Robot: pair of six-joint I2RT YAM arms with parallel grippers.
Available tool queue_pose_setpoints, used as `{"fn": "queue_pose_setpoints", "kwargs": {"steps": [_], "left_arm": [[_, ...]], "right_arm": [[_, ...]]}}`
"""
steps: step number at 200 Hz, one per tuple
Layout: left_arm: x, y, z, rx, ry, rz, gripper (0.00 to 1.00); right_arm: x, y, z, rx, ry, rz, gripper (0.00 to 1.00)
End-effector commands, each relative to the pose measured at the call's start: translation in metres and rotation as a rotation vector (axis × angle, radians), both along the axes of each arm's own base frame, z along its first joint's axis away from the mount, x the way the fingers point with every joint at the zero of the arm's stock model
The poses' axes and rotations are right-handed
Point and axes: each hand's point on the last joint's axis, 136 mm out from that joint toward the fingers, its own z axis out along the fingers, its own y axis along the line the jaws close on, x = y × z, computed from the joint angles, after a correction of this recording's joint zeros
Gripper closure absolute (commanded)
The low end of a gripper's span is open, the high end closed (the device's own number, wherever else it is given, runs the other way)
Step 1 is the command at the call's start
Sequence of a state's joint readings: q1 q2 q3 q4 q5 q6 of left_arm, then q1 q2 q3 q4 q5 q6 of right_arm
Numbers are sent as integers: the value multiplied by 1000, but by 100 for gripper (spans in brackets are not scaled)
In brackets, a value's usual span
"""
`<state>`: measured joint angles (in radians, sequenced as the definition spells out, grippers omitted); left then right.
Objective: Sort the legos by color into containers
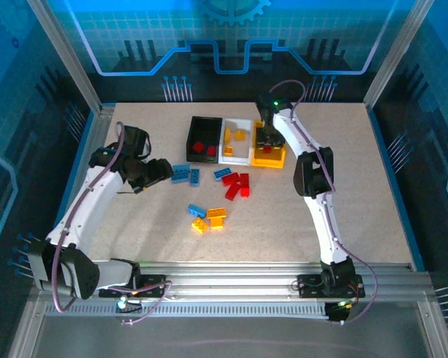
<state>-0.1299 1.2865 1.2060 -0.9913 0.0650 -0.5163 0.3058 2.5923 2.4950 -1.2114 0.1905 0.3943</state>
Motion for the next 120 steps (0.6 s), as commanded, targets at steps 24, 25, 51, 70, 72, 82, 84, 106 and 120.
{"fn": "queue_pose_setpoints", "kwargs": {"steps": [24, 25, 51, 70, 72, 82, 84, 106, 120], "left_arm": [[-9, 2, -3, 5, 21, -19, 27], [-9, 2, -4, 5, 21, -19, 27], [-9, 1, -6, 0, 28, -20, 27], [-10, 2, -6, -2, 32, -19, 27], [-10, 2, -6, -2, 32, -18, 27], [-11, 3, -5, 1, 30, -18, 27], [-11, 2, -5, 1, 29, -19, 27], [-13, 3, -6, -2, 31, -17, 27], [-14, 2, -8, -5, 32, -16, 27]], "right_arm": [[5, 2, -13, -18, -3, -7, 55], [5, 2, -14, -17, -3, -8, 55], [5, 3, -21, -3, 9, -17, 59], [5, 3, -23, 7, 16, -24, 63], [5, 3, -23, 6, 14, -24, 63], [5, 3, -21, 3, 10, -25, 66], [5, 3, -20, 2, 8, -26, 66], [8, 4, -4, -8, -29, -11, 70], [9, 7, 10, -14, -64, 6, 72]]}}
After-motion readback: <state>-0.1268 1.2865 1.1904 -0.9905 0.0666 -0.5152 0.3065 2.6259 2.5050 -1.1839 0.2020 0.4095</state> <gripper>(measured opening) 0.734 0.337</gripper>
